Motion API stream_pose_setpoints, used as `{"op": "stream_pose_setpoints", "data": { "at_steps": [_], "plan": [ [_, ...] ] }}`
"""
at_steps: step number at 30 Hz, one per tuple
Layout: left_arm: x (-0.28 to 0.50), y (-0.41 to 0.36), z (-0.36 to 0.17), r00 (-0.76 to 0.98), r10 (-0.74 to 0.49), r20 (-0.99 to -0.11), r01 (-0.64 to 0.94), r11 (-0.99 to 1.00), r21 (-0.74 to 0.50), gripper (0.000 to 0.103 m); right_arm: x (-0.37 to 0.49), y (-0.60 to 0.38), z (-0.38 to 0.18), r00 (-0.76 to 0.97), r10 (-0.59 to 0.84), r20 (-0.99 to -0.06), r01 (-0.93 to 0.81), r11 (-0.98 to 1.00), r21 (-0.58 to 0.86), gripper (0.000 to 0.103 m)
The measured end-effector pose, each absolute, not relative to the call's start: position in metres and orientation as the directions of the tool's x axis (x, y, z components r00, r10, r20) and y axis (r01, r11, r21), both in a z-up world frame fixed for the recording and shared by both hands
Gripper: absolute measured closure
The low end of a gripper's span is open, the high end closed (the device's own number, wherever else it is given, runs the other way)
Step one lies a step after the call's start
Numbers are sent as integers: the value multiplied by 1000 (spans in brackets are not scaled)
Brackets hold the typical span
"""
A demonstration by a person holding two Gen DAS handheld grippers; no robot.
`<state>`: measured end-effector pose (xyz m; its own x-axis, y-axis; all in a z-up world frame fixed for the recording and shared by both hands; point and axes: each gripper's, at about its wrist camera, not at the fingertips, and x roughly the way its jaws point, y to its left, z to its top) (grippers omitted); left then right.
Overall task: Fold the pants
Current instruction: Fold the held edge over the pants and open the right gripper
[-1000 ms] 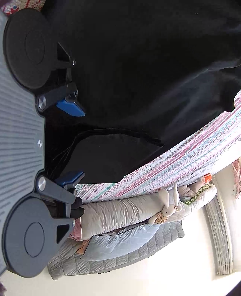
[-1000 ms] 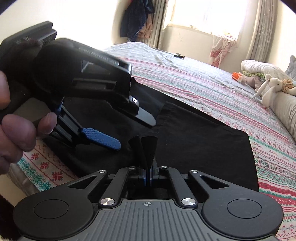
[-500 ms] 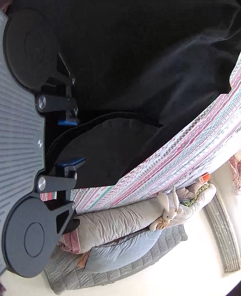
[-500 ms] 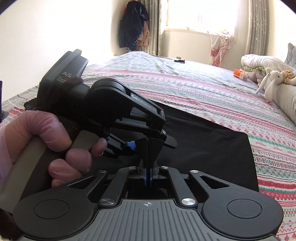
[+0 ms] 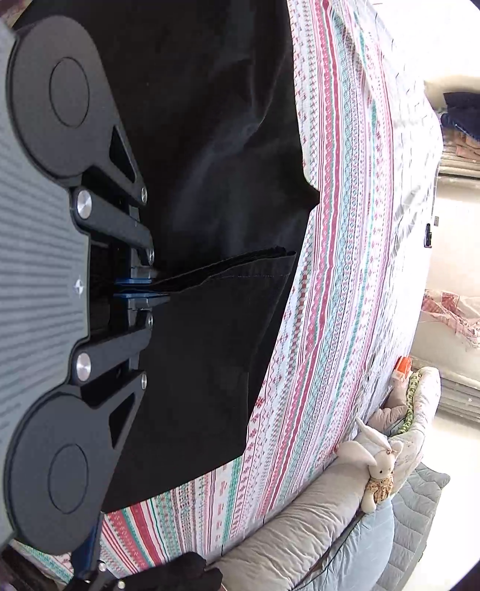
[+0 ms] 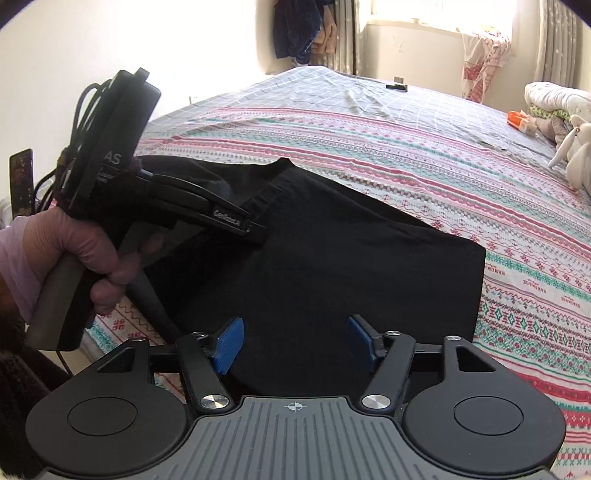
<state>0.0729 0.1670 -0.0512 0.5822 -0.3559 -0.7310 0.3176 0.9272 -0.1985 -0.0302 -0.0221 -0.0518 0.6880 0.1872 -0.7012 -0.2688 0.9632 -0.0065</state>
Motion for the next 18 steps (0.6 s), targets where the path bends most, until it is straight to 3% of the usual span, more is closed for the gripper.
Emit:
{"op": "stream_pose_setpoints", "data": {
  "at_steps": [4,12,18],
  "plan": [
    [80,189,-47,624,-277,-730,278,953,-124,81,-7,-28,-63,677,178,-714,-270,963,-17,40],
    [108,260,-33,689,-46,-724,118,992,50,81,47,-40,-80,619,275,-736,-184,961,205,40],
    [132,314,-21,689,133,-712,-4,984,180,81,58,-25,-77,624,271,-733,-210,962,177,36]
  ]
}}
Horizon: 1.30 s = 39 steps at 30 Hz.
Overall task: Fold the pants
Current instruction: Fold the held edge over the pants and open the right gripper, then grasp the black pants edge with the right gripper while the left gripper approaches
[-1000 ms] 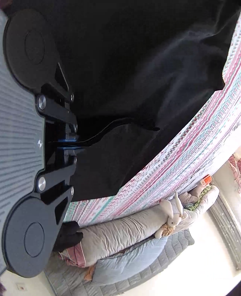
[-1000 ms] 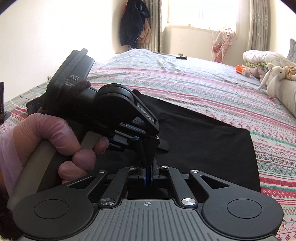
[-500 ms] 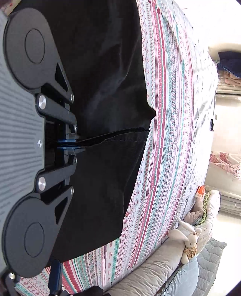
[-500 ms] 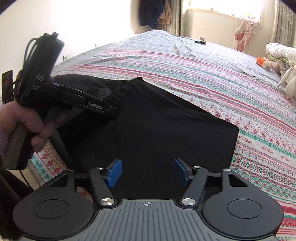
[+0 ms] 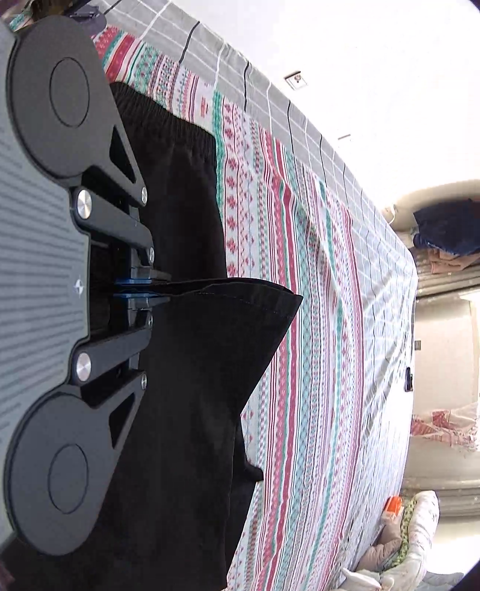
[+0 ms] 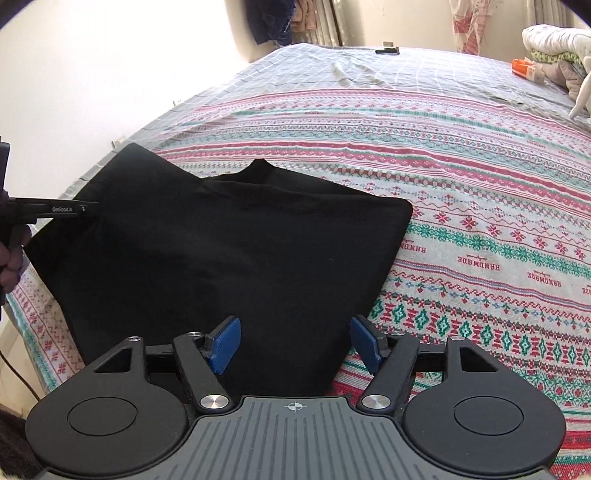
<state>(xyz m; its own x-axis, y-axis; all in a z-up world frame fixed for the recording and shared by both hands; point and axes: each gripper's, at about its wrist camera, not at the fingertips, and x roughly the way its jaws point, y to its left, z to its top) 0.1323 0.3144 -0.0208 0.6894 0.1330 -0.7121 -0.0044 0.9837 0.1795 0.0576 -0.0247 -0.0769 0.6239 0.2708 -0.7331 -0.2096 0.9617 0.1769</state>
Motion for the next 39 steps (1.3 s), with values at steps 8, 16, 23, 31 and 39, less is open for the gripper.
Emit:
{"op": "stream_pose_setpoints", "data": {
  "at_steps": [8,16,23,31,39],
  "plan": [
    [152,360,-17,666,280,-692,-96,951,292,81,64,-23,-78,616,265,-742,-209,963,171,35],
    [171,382,-27,640,381,-668,-176,918,354,81,68,-22,-85,597,267,-757,-201,963,181,35],
    [163,380,-33,612,439,-658,-215,893,396,49,69,-22,-86,586,276,-762,-201,960,193,35],
    [121,342,-15,679,330,-656,-150,937,316,22,73,-31,-85,564,324,-760,-173,946,275,35],
    [70,276,-4,728,90,-679,54,981,188,12,72,-29,-91,466,446,-764,-189,894,406,36]
  ]
}}
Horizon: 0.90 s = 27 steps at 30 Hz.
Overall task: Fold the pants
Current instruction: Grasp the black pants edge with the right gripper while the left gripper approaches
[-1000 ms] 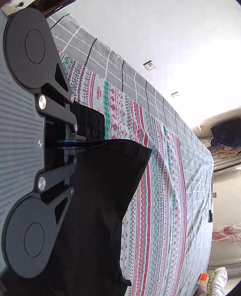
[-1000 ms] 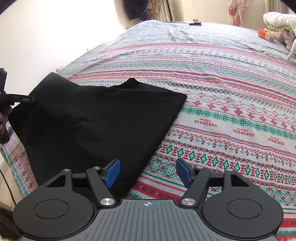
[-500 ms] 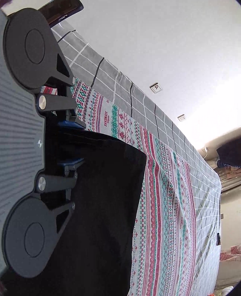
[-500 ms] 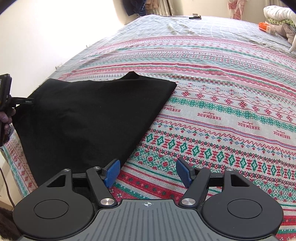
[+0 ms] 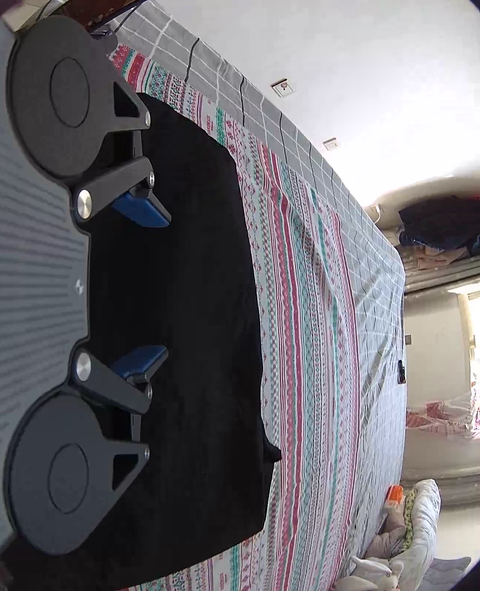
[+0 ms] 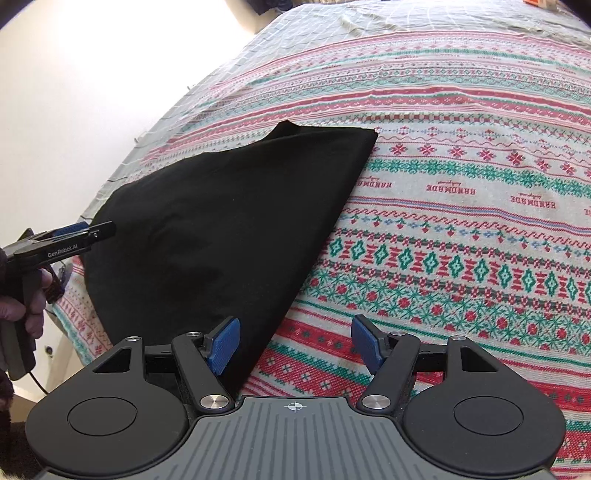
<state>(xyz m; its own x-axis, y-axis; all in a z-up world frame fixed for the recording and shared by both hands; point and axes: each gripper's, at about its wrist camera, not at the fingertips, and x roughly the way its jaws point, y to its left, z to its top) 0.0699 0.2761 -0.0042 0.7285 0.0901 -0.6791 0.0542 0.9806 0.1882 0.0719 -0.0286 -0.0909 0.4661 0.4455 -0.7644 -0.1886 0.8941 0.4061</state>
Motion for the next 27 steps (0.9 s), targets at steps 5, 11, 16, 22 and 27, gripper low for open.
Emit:
{"op": "stream_pose_setpoints", "data": {
  "at_steps": [5,11,16,22,27],
  "plan": [
    [41,238,-15,724,-84,-685,190,979,80,8,69,-31,-97,419,531,-737,-159,842,516,52],
    [21,213,-43,695,-268,-668,396,917,44,8,68,-38,-105,371,655,-658,-109,734,670,71],
    [4,209,-57,650,-375,-661,513,858,18,8,71,-36,-118,339,679,-652,-65,708,704,73],
    [-9,216,-61,613,-457,-644,571,820,-39,8,70,-33,-128,302,722,-623,-18,657,754,75],
    [-23,212,-60,567,-539,-623,644,762,-73,8,67,-28,-133,249,773,-584,5,602,799,75]
  ]
}}
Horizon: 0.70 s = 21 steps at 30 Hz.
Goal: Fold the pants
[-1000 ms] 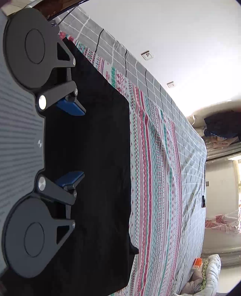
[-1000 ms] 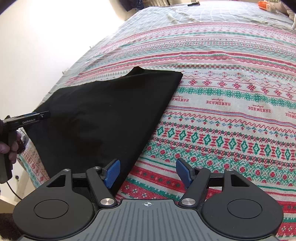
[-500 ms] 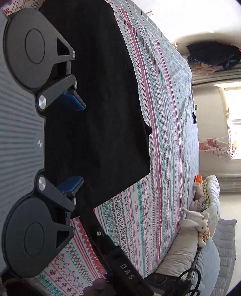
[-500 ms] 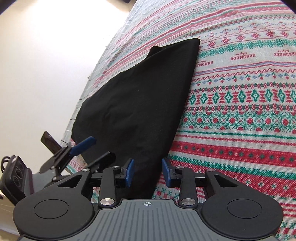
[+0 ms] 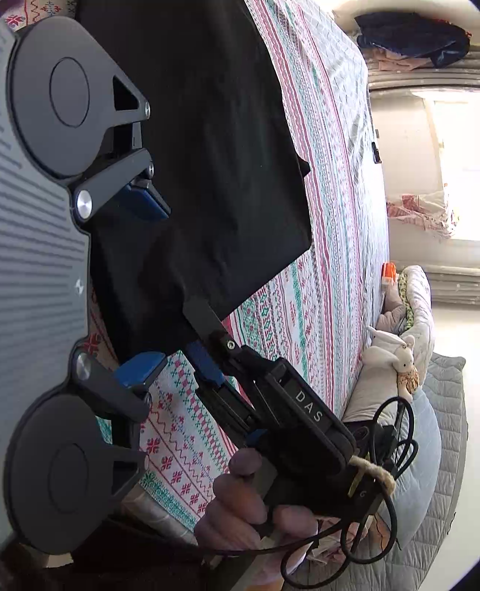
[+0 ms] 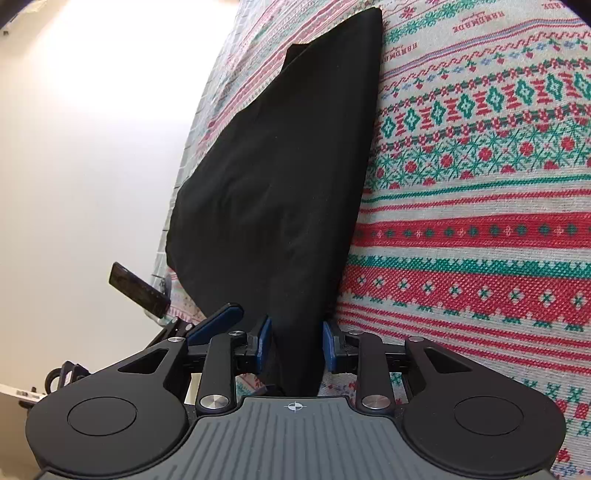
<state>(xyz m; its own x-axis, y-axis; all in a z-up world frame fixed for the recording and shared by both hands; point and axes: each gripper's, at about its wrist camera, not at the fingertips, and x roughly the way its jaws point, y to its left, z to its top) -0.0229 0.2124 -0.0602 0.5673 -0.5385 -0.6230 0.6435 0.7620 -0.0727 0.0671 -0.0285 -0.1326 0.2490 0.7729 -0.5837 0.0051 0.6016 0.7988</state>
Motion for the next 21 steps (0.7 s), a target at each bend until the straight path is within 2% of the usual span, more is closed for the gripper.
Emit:
{"op": "stream_pose_setpoints", "data": {
  "at_steps": [5,13,16,19,21],
  "plan": [
    [-35,205,-58,549,-581,-601,696,716,-57,8,68,-23,-131,217,818,-532,13,543,840,75],
    [-46,181,-67,687,-470,-554,651,738,181,12,73,-28,-115,236,867,-440,5,451,892,75],
    [-40,168,-77,752,-365,-549,579,764,285,24,73,-27,-114,236,864,-445,-5,459,888,75],
    [-39,158,-87,795,-285,-536,531,754,387,41,73,-29,-119,254,844,-472,3,487,873,72],
    [-41,156,-89,804,-266,-532,520,748,412,54,74,-33,-124,291,810,-509,9,530,848,72]
  ]
}}
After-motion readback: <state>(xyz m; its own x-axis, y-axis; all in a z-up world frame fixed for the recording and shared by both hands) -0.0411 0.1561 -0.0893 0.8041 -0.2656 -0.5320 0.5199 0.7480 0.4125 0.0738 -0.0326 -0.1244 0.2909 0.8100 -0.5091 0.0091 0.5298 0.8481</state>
